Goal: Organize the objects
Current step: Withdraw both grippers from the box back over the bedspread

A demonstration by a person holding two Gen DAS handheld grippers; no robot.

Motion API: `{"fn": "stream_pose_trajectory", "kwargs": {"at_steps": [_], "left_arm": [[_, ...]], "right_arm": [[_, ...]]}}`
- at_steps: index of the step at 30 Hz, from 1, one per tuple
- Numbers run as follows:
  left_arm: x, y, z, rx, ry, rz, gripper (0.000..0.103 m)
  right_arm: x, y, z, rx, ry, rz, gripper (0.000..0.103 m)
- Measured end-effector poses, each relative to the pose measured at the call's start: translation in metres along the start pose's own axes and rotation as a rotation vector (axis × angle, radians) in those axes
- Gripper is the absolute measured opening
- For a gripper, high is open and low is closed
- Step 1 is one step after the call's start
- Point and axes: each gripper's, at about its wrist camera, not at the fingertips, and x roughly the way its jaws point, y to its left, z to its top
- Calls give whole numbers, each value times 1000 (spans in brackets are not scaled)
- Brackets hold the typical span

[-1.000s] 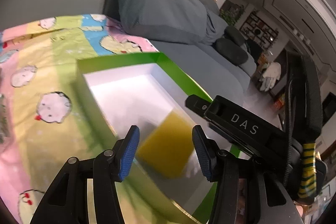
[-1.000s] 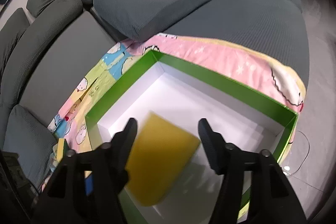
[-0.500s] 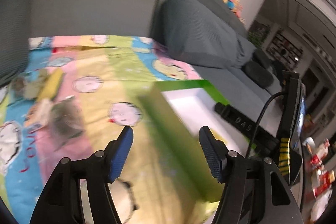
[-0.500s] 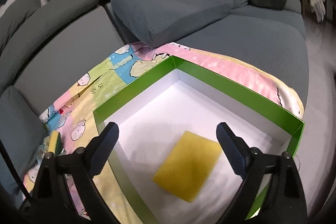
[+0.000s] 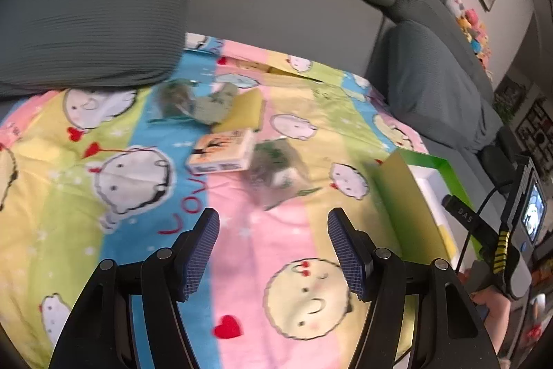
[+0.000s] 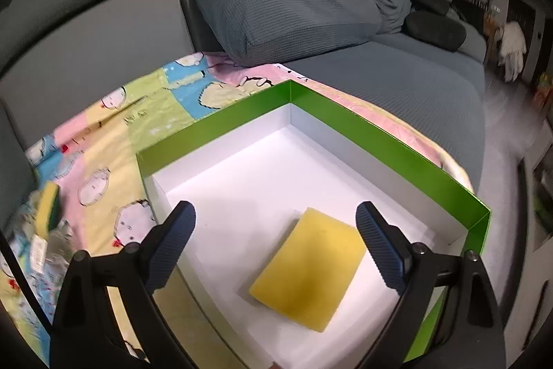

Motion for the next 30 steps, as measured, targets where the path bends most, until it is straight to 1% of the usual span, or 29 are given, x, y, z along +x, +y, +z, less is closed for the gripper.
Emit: {"fn": "stream_pose_trajectory", "kwargs": {"at_steps": [1,4,9,12,16,19,20,21,22,23,24,25,26,27,28,29,30], "left_arm": [[-1,3,-1,0,-1,15,66],[-1,14,-4,-9,17,51,66],[-2,30,-6,-55,31,40,66],[-1,37,-7,-76,38,46,66],[7,47,-10,-80,64,64,66],[13,59,-12,-97,74,92,66],[17,64,-13,-107,80,102,66],[20,68,-13,-114,82,107,66],[24,74,-14,-124,86,114,66],[29,78,-15,-129,91,123,66],[34,82,-15,-129,99,137,66],[41,86,-17,-127,114,158,66],[49,90,-18,-121,139,182,66],[54,93,-19,-115,159,194,66],[59,96,-20,-109,177,196,66],[62,99,-20,-105,187,191,66],[63,101,-20,-98,179,183,66]], "right_arm": [[0,2,-2,-8,-7,-18,94],[-4,4,-5,-23,-19,-29,94],[-10,18,-8,-84,-30,-36,94],[-14,28,-11,-138,-51,-52,94],[-24,37,-15,-157,-107,-76,94],[-41,45,-18,-159,-196,-119,94],[-47,49,-18,-153,-231,-126,94],[-56,52,-19,-140,-276,-115,94],[-64,55,-20,-124,-311,-75,97],[-72,58,-22,-102,-333,8,101],[-75,61,-23,-82,-334,87,102],[-76,64,-25,-67,-320,165,102],[-73,70,-27,-64,-284,250,102],[-69,77,-29,-75,-245,309,102],[-65,87,-32,-99,-209,348,102],[-61,98,-36,-137,-186,367,102],[-59,107,-40,-170,-178,370,102]]}}
